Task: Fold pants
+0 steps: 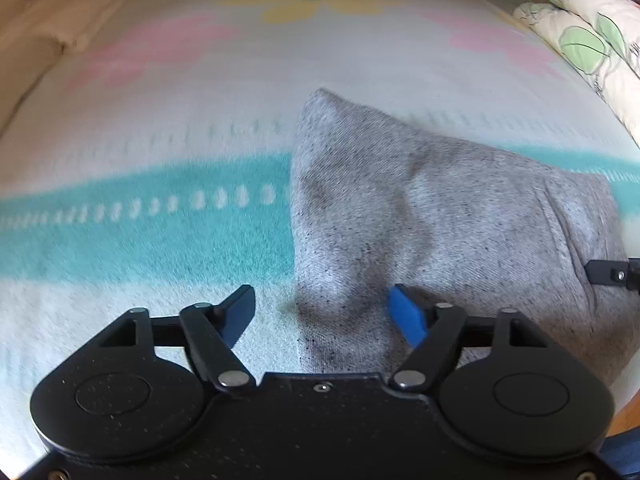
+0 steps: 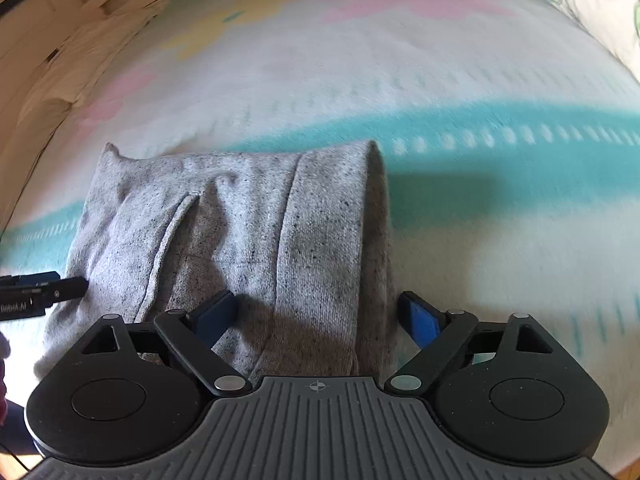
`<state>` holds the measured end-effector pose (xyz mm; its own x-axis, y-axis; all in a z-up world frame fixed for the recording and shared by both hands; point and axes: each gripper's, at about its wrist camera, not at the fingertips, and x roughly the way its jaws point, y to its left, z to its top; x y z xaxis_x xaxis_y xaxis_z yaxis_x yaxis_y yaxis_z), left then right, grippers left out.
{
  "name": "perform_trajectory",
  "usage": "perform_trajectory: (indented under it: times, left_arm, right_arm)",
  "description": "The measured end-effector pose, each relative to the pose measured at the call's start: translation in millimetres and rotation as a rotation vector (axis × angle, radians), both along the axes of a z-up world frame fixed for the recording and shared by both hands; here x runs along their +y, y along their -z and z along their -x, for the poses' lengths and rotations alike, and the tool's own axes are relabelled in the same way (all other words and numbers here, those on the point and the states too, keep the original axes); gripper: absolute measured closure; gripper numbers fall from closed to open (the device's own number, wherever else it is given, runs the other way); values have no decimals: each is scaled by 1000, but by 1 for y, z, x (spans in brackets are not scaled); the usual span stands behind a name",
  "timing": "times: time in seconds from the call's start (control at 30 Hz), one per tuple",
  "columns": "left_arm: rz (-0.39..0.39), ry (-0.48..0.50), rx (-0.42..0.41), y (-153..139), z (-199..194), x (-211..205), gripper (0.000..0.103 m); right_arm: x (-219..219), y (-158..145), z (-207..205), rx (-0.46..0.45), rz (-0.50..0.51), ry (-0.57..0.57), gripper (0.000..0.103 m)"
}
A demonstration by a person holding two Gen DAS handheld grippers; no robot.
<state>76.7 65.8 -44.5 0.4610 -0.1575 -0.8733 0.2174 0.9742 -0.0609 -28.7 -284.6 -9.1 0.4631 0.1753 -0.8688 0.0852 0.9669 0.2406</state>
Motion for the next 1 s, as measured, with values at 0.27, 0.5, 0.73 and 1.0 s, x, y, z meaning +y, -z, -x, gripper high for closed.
perform_trajectory:
  times: [0.27,0.5,0.73,1.0]
  left_arm:
    - [46,-29,15,9,-3,18,4]
    - [103,-47,63,14,-15,31,0]
    - [192,5,62,6,-20,24,64]
    - [196,28,-31,-17,-2,14,88]
  right_arm:
    - [-5,1,1,-14,-34,-12,14]
    - [-4,0,4,-36,-51,-31,29]
    - [-2,-16,7,-56,-125,-59,72]
    - [15,-56,8,-158,-96,-94,76]
